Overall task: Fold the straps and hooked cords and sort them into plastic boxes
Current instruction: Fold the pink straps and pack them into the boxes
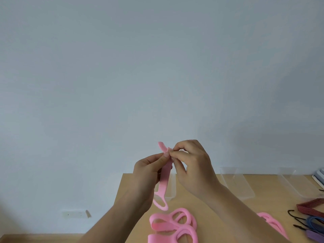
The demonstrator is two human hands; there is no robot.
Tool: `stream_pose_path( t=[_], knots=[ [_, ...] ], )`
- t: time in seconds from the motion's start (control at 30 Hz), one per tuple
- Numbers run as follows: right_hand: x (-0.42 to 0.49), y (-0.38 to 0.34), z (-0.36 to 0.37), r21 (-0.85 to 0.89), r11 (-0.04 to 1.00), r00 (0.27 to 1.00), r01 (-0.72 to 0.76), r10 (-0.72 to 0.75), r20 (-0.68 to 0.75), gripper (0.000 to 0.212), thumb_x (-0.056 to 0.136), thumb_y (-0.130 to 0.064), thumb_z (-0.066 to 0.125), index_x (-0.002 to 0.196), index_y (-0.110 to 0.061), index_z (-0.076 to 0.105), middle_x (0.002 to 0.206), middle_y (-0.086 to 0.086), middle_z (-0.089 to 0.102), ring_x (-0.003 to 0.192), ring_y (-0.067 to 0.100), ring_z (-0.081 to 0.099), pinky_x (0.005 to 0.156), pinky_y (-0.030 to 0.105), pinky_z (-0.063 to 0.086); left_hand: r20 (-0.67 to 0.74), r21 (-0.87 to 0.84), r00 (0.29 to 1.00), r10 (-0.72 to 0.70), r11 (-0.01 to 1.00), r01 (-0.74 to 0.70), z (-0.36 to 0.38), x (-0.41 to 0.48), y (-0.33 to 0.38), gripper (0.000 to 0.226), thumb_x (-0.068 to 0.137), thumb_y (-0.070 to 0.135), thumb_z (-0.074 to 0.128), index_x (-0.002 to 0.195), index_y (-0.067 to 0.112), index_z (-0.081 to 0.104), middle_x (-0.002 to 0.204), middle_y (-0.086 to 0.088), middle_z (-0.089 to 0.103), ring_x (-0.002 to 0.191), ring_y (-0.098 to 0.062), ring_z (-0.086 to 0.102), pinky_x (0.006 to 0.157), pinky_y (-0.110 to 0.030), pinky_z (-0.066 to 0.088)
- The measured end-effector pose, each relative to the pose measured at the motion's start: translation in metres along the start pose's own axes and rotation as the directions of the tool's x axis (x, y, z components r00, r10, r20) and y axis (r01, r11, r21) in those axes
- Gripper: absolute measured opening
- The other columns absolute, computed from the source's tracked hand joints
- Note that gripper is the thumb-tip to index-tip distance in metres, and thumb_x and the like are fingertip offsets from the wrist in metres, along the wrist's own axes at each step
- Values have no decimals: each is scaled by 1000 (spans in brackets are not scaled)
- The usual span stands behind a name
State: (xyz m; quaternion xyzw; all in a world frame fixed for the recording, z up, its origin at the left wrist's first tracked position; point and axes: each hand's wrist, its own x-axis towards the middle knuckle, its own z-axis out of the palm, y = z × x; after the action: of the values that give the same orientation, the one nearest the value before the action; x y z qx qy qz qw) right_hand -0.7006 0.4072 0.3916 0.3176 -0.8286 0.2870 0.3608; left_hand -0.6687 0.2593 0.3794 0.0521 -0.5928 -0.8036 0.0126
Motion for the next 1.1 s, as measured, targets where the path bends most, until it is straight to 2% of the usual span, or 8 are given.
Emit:
stream_pose_path(
  t=[0.27, 0.43, 0.6, 0.73, 0.83, 0.9, 0.97, 1.1],
  knots=[
    [12, -5, -13, 155, 952, 957, -265, 240, 160, 9, 90, -20, 71, 98, -18, 75, 96, -9, 69, 93, 8, 59, 85, 23, 45, 54, 84, 998, 27, 996, -32, -6, -2, -2, 21, 100, 25, 64, 97, 16, 83, 102, -2, 81, 90, -9, 70, 80, -28, 52],
    [16, -7, -16, 182, 934, 920, -308, 243, 307, 9, 91, -17, 68, 86, -21, 75, 78, -12, 70, 78, 3, 62, 75, 19, 46, 27, 116, 1000, 5, 993, -8, -8, -2, -3, 21, 100, 21, 64, 95, 15, 83, 93, -4, 78, 89, -15, 70, 79, -33, 55],
    [17, -3, -17, 163, 945, 945, -284, 247, 216, 9, 87, -13, 72, 83, -21, 74, 79, -12, 69, 73, 5, 61, 68, 9, 43, -17, 107, 997, -77, 991, 79, -7, -3, -2, 27, 94, 35, 73, 88, 10, 82, 96, -15, 79, 80, -25, 74, 78, -40, 62],
    [10, -3, -9, 102, 979, 979, -179, 167, 113, 8, 82, -7, 77, 84, -15, 76, 79, -7, 69, 74, 9, 57, 67, 2, 39, -26, 7, 993, -118, 993, 118, -8, -2, -1, 33, 100, 27, 60, 92, 5, 82, 99, -19, 79, 84, -32, 75, 78, -43, 62],
    [5, -2, -3, 83, 990, 993, -110, 107, 40, 14, 80, -5, 79, 86, -17, 76, 80, -6, 68, 79, 12, 56, 64, 13, 48, -46, -137, 987, -157, 979, 150, -9, 0, 1, 39, 100, 24, 50, 101, -3, 78, 102, -25, 77, 83, -36, 76, 76, -45, 61],
    [3, -2, 0, 75, 996, 999, -45, 44, 18, 27, 81, -4, 77, 90, -29, 75, 78, -6, 64, 80, 14, 56, 65, 24, 50, -21, -147, 989, -149, 979, 145, -9, 1, 2, 49, 101, 36, 49, 103, -2, 79, 103, -26, 77, 85, -34, 76, 83, -46, 60],
    [1, -2, 2, 74, 997, 1000, 1, -2, 16, 39, 82, -2, 76, 96, -39, 74, 78, -8, 61, 80, 14, 54, 70, 24, 47, -1, -133, 990, -142, 981, 140, -10, 3, 2, 55, 99, 49, 53, 103, 1, 80, 103, -24, 77, 86, -33, 75, 93, -49, 56],
    [-5, 1, 6, 59, 998, 1000, 5, -5, -8, 19, 80, 0, 77, 88, -18, 77, 83, -8, 65, 85, 16, 57, 71, 28, 49, 53, -44, 994, -95, 994, 97, -10, 2, -1, 36, 94, 36, 66, 101, 3, 79, 102, -19, 77, 93, -30, 71, 96, -47, 55]
  ],
)
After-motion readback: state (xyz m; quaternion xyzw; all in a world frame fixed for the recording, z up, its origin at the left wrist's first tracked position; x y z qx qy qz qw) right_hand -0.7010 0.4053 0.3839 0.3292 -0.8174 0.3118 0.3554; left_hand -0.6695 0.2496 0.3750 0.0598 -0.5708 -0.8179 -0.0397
